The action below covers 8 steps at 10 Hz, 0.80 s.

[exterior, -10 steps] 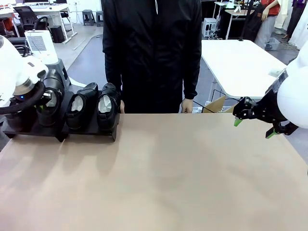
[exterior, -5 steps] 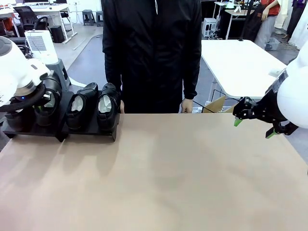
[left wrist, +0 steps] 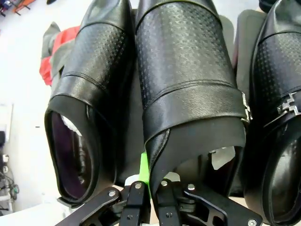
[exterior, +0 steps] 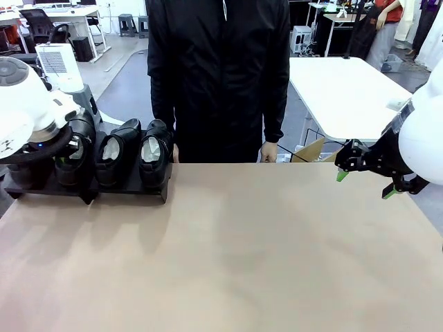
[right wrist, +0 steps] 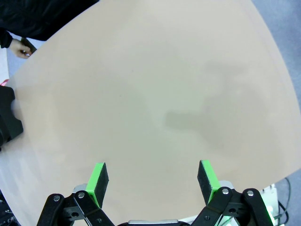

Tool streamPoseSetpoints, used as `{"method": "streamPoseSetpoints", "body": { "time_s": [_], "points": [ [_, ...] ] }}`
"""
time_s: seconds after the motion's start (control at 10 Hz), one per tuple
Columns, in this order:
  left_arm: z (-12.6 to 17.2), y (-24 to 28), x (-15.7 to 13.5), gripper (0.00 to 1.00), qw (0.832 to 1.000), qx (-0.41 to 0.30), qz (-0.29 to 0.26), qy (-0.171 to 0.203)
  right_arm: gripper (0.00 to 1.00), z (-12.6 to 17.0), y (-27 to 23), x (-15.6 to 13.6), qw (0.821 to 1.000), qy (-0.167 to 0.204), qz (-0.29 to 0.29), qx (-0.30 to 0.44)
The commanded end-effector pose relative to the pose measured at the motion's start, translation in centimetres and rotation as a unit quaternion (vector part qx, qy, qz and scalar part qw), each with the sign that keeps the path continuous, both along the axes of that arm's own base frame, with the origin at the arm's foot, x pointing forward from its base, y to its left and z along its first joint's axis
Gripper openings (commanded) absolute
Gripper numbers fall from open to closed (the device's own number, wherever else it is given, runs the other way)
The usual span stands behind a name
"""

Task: Organize the shoes by placing them on the stand.
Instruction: Place the Shoe from the middle of the table onto the Shoes Stand.

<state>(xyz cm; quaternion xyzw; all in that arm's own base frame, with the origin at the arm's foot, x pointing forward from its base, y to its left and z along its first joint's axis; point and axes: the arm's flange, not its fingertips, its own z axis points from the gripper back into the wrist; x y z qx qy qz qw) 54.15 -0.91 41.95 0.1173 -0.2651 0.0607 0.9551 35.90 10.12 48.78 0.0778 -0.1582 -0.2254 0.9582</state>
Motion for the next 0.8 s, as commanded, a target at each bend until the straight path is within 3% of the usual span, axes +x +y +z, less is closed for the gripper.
{"method": "streamPoseSetpoints", "body": {
  "time_s": [0.0, 0.1, 0.4, 0.5, 0.7],
  "points": [
    [-0.2, -0.5, 0.6, 0.12, 1.000, 0.023, 0.018, -0.004, 1.00, 0.0, 0.0, 0.0, 1.000, 0.001, 0.006, 0.007],
    [-0.3, -0.5, 0.6, 0.26, 0.999, 0.026, 0.020, -0.003, 1.00, 0.0, 0.0, 0.0, 1.000, 0.001, 0.006, 0.007],
    [0.3, -0.6, 0.6, 0.86, 0.998, 0.055, 0.025, -0.013, 1.00, 0.0, 0.0, 0.0, 1.000, 0.001, 0.006, 0.007],
    [0.6, -0.8, 0.7, 1.00, 0.998, 0.058, 0.025, -0.020, 1.00, 0.0, 0.0, 0.0, 1.000, 0.001, 0.006, 0.007],
    [1.6, -1.2, 0.1, 1.00, 0.998, 0.053, 0.020, -0.021, 1.00, 0.0, 0.0, 0.0, 1.000, 0.001, 0.006, 0.007]
  ]
}}
